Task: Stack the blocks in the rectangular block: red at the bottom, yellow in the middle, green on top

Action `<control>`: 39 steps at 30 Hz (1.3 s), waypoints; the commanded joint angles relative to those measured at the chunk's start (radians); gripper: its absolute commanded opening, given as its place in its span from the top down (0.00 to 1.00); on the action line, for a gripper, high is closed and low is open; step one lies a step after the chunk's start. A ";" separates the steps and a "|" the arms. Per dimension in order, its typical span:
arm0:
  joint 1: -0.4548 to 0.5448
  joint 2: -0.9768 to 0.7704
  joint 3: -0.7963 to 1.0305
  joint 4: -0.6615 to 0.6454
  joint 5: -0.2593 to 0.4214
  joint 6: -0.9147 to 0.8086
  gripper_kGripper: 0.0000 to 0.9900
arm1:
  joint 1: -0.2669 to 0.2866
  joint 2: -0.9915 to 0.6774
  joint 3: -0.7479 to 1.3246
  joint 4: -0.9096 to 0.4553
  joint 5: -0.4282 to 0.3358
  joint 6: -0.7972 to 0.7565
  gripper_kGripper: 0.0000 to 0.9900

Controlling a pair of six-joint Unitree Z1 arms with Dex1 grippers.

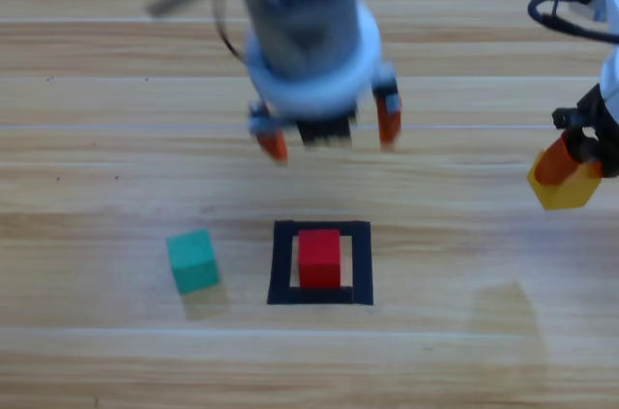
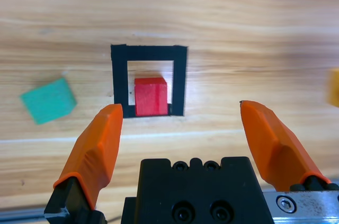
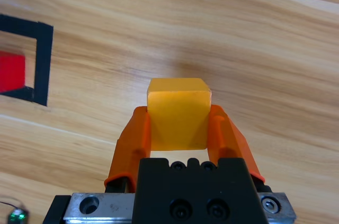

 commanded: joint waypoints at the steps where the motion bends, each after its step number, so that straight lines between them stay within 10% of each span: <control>1: 0.053 -0.204 0.163 0.014 0.035 -0.023 0.04 | 0.064 0.023 -0.062 0.088 0.019 0.111 0.98; 18: 0.104 -0.428 0.553 -0.087 0.035 -0.081 0.04 | 0.323 0.382 -0.559 0.357 0.021 0.335 0.98; 39: 0.152 -0.523 0.665 -0.132 0.007 -0.067 0.04 | 0.407 0.639 -0.950 0.561 -0.050 0.421 0.98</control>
